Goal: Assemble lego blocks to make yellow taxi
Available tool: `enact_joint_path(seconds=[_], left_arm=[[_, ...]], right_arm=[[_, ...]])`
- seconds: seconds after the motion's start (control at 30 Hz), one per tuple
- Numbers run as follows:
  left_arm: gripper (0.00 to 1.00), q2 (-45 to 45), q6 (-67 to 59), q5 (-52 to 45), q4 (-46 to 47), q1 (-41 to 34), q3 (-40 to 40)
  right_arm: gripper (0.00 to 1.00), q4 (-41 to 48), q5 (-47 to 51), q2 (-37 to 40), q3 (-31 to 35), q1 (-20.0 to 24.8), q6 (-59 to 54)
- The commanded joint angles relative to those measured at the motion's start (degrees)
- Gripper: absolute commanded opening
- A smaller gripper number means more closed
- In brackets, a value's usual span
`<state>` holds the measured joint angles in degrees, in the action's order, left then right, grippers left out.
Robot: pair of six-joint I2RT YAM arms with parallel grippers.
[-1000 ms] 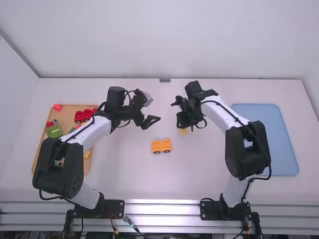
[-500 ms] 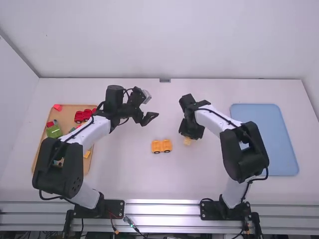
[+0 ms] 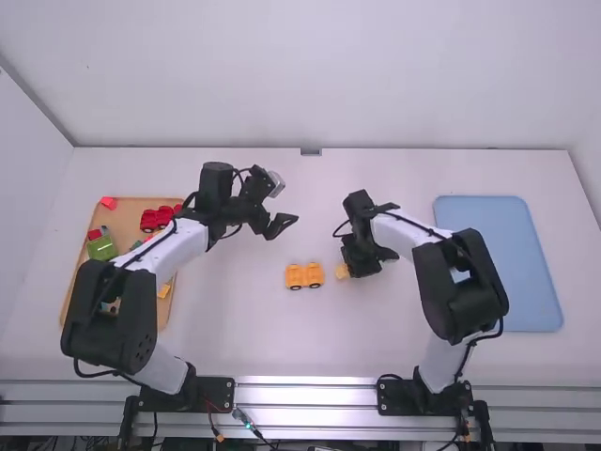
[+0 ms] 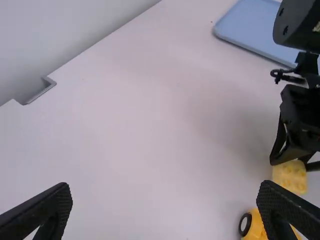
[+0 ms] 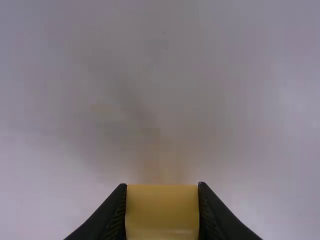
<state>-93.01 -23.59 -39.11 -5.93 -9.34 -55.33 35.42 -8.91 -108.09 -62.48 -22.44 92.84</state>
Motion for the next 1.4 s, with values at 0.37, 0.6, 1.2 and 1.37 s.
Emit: enact_joint_path(seconds=[0.37, 0.6, 1.2, 1.37], left_arm=[[0.99, -0.33, 0.17, -0.44, 0.13, 0.35, 0.24], [0.99, -0.33, 0.13, -0.17, 0.61, 0.35, 0.24], [0.99, -0.33, -3.5, 1.29, 2.54, 0.35, 0.24], [0.99, -0.33, -2.89, 1.29, 3.19, 0.35, 0.24]], right_arm=[[0.99, -8.5, -5.62, 1.33, 7.63, 2.69, 9.31], [0.99, -3.34, -9.62, 2.23, 2.51, 5.68, -3.21], [0.99, 5.99, -1.7, 3.54, -21.57, 9.81, -120.48], [0.99, 0.33, 0.81, 3.52, -21.53, 8.13, -136.41]])
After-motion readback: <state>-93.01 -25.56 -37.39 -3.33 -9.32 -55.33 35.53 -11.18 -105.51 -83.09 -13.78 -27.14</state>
